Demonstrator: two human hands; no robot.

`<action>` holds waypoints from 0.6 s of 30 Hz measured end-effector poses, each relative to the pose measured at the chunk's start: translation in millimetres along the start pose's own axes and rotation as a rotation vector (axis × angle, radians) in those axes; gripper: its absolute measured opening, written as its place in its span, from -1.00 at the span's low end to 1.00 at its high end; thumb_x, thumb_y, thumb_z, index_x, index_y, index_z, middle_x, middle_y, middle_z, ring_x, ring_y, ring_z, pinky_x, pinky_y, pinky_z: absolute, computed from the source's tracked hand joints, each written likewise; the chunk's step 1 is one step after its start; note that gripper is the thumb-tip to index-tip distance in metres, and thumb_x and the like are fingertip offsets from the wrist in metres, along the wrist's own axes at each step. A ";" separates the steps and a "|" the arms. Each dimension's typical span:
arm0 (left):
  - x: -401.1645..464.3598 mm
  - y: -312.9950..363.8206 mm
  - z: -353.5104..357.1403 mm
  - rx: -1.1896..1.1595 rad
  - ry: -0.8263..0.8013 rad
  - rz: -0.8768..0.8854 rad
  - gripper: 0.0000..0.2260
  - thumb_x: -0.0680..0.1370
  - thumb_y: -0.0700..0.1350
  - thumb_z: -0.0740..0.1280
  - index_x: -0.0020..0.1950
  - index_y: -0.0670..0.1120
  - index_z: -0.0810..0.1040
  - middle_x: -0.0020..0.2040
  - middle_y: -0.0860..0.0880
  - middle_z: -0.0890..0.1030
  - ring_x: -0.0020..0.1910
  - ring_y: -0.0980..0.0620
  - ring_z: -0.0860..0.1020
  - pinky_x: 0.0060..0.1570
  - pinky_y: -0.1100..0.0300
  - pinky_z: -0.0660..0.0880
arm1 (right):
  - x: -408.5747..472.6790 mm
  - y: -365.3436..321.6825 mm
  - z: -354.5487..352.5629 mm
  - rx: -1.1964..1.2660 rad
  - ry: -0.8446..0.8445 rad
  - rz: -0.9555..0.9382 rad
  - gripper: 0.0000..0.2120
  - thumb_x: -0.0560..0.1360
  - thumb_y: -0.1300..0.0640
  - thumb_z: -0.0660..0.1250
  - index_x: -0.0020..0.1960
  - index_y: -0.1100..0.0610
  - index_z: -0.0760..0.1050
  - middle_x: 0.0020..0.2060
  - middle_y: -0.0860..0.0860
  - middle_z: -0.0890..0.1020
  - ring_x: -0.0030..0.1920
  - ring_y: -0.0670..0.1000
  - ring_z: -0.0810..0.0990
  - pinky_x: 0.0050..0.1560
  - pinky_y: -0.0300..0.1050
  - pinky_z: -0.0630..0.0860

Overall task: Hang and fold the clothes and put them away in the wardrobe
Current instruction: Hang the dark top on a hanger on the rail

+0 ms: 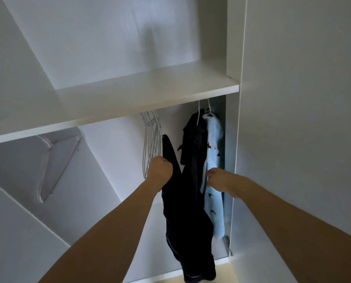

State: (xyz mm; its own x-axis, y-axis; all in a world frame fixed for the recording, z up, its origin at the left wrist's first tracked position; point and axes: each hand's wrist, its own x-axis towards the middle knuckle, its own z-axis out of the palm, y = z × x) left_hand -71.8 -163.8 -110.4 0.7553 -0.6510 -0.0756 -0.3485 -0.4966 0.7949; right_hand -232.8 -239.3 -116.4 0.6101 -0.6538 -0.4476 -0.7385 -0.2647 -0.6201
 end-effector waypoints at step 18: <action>76.9 -7.6 -24.8 -0.306 -0.170 0.124 -0.78 0.55 -0.33 0.09 -0.22 -0.05 0.30 -0.28 -0.08 0.36 -0.34 0.03 0.34 -0.35 0.19 0.28 | 62.4 -67.5 90.4 0.434 -0.022 -0.145 -0.16 0.14 -0.39 0.43 0.34 -0.10 0.38 0.18 -0.11 0.57 0.15 -0.04 0.56 0.28 -0.03 0.45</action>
State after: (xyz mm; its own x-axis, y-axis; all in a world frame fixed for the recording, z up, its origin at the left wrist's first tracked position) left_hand 2.7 -195.8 -107.3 0.6057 -0.7944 -0.0459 -0.2298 -0.2299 0.9457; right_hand -119.0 -198.1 -160.7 0.7075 -0.6156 -0.3471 -0.4594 -0.0275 -0.8878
